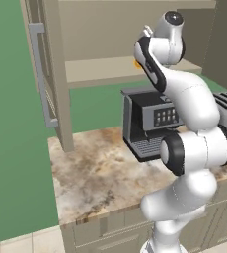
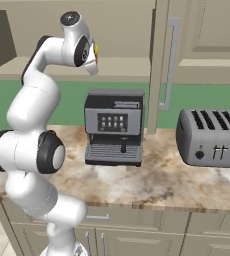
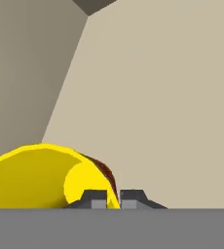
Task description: Move the cup from next to the sink to the open cabinet. Then, move the bowl with the mango to the fridge to clear the area for faucet cleaning.
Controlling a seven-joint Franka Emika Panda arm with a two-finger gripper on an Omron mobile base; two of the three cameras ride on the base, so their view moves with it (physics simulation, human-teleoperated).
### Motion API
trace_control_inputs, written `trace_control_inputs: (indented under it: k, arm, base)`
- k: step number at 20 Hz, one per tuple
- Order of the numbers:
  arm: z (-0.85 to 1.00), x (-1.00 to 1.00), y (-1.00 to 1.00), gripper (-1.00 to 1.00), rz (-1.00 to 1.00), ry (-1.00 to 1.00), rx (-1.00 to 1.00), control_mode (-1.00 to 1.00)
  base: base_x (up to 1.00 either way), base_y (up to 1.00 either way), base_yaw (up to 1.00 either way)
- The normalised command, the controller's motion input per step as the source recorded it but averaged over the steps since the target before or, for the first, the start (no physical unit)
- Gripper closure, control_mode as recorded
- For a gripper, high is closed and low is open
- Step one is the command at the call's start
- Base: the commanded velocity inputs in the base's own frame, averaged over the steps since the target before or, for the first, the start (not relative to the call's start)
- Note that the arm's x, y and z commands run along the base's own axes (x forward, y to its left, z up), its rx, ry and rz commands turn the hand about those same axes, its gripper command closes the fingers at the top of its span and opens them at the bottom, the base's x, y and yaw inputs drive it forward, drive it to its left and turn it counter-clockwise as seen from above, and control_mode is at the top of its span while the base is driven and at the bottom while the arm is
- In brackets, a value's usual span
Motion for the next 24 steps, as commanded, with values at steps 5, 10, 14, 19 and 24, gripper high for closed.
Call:
trace_control_inputs:
  k: [5,10,14,19,24]
  arm:
    - [-0.01,0.09,0.03,-1.00,0.00,-0.01,0.00,-1.00]
    - [0.22,0.13,0.04,-1.00,-0.06,-0.23,-0.05,-1.00]
    - [0.28,0.03,0.00,-1.00,-0.08,-0.20,-0.01,-1.00]
    - [0.27,0.00,0.00,-1.00,-0.07,-0.25,-0.04,-1.00]
    - [0.49,-0.12,0.00,-1.00,-0.06,-0.28,-0.02,-1.00]
  base:
    - [0.00,0.00,0.00]
    - [0.00,0.00,0.00]
    - [0.00,0.00,0.00]
    - [0.00,0.00,0.00]
    - [0.00,0.00,0.00]
